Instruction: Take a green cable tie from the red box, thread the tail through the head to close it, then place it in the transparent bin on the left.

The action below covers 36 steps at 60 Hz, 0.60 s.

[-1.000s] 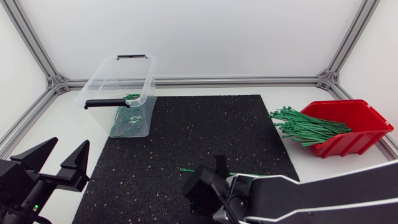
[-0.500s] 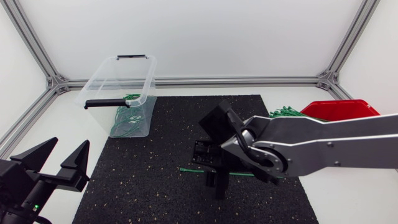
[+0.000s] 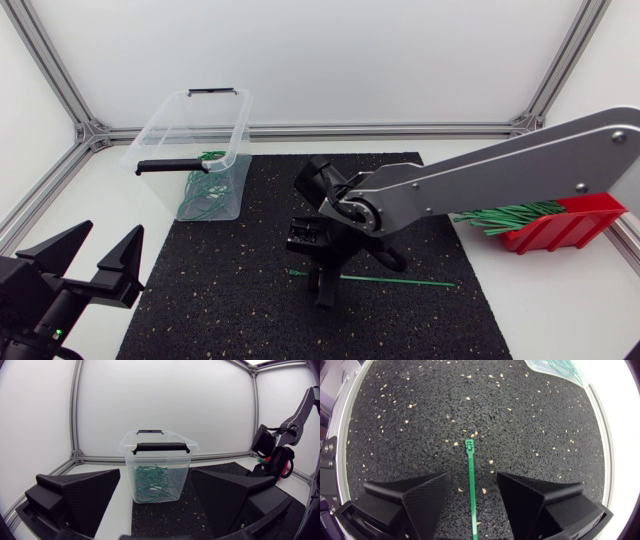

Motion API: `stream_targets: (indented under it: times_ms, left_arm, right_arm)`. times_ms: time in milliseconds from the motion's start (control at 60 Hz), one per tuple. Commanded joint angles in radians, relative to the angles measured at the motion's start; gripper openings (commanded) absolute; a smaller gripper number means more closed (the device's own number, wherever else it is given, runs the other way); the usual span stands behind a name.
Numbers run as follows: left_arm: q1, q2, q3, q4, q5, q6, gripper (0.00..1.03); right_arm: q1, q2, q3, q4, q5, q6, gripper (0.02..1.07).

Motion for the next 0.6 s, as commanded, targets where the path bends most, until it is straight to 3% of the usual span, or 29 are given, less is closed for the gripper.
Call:
stream_targets:
  times_ms: [0,167,267,583]
  left_arm:
    - [0.006,-0.005,-0.039,-0.019,-0.002,-0.021,1.00]
    - [0.007,-0.005,-0.039,-0.020,-0.002,-0.021,1.00]
    - [0.007,-0.005,-0.039,-0.020,-0.002,-0.021,1.00]
    - [0.018,-0.007,-0.039,-0.020,-0.002,-0.021,1.00]
  right_arm:
    - [-0.048,0.038,0.050,-0.041,-0.034,-0.005,0.59]
    - [-0.101,0.064,0.085,-0.122,-0.109,-0.020,0.44]
    - [-0.121,0.066,0.084,-0.121,-0.120,-0.013,0.44]
    - [-0.048,-0.022,-0.071,-0.018,0.022,-0.014,0.44]
